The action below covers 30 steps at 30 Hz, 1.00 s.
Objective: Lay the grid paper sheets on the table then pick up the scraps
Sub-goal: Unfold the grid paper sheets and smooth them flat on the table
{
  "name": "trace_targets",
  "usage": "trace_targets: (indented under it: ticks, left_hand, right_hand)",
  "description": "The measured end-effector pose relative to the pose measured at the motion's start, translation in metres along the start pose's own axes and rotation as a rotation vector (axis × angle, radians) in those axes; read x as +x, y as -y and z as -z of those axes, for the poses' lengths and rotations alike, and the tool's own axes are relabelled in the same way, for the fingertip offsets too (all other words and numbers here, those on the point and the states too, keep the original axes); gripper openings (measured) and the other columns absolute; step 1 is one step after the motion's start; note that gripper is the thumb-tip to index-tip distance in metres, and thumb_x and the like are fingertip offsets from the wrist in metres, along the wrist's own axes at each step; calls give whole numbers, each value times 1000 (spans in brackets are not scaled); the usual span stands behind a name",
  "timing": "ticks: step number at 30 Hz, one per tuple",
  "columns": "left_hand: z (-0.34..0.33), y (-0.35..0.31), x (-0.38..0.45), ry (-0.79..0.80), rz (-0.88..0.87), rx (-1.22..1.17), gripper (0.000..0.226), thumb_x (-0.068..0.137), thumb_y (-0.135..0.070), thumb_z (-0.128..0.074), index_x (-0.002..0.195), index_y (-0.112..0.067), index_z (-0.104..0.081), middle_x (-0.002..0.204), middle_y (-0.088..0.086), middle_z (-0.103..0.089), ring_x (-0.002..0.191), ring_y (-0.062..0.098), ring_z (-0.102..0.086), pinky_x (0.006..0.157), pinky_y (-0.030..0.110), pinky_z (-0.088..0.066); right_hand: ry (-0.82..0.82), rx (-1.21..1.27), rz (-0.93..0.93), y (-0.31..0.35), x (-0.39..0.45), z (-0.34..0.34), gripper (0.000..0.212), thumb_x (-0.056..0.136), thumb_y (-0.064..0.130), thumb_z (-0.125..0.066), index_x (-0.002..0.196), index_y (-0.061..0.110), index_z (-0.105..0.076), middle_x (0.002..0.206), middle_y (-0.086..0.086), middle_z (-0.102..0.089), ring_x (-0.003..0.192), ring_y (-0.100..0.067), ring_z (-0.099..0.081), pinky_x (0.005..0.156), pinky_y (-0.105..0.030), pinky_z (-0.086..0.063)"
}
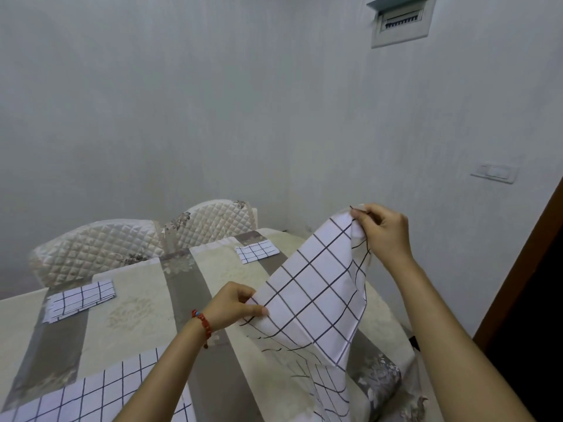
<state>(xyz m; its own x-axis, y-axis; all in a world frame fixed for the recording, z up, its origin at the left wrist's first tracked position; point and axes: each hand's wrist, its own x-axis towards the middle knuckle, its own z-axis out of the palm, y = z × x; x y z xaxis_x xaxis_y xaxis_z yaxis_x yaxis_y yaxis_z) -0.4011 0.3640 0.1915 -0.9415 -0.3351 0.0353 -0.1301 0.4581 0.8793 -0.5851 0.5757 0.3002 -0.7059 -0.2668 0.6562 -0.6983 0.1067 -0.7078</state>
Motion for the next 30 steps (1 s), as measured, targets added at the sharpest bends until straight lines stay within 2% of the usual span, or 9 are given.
trace_targets:
  ticks: [2,4,8,13,19,21,24,26,30]
  left_hand:
    - [-5,-1,-1,19,24,26,24,70,-15,-78,51,-12,-64,40,-11,-52,41,0,-43,49,15,-36]
    - [-11,0,-1,0,29,61,30,71,-16,-77,46,-19,-61,40,-12,-50,41,0,-41,49,14,-34]
    - [-22,-5,-4,-176,49,79,27,71,-22,-77,55,-5,-64,45,-8,-47,45,4,-38,51,19,-32]
    - [-43,-52,-10,-484,14,115,49,75,-8,-73,46,-17,-34,39,-10,-26,37,4,-28,42,13,-20]
    - [-59,-102,-27,-606,24,234,38,76,-18,-71,50,-14,-44,52,0,-33,49,11,-30,47,21,-26]
    - [-58,-115,-30,-625,53,290,39,77,-22,-71,50,-14,-44,52,0,-32,49,11,-28,45,18,-23]
    - [-53,-130,-27,-618,95,352,40,77,-23,-71,50,-15,-42,50,-1,-33,48,12,-29,46,20,-24]
    - [-51,-134,-23,-607,118,384,37,76,-22,-72,50,-15,-46,49,-2,-35,47,11,-31,43,13,-25]
    - [-47,-122,-7,-581,175,427,24,74,-24,-73,58,-12,-61,56,3,-52,52,12,-43,49,12,-32]
  right_hand:
    - [-29,20,-14,-9,9,13,8,82,11,-65,80,6,-71,55,22,-55,50,9,-49,53,-6,-34]
    - [-63,32,-17,-21,16,26,9,82,11,-65,75,7,-68,48,16,-52,47,6,-44,50,-7,-31]
    - [-94,49,-45,-51,27,54,14,82,12,-65,88,0,-71,78,-13,-69,62,3,-51,57,-4,-36]
    - [-36,41,-45,-88,36,92,17,82,13,-66,89,-1,-71,86,-25,-70,73,-26,-61,58,-2,-36]
    - [37,99,-41,-114,48,121,20,82,18,-67,92,2,-71,81,-16,-70,58,6,-52,58,-3,-38]
    - [63,98,-49,-120,53,123,20,81,19,-67,93,2,-71,82,-10,-69,64,2,-56,60,-3,-39]
    - [94,107,-81,-127,63,120,19,82,21,-67,92,6,-72,85,-13,-71,80,-22,-63,70,-21,-47]
    - [124,95,-108,-135,69,114,19,82,23,-66,91,8,-72,89,-13,-72,85,-27,-64,79,-34,-50]
    - [171,34,-147,-156,76,91,20,82,25,-65,91,9,-72,91,-14,-72,89,-31,-64,82,-41,-50]
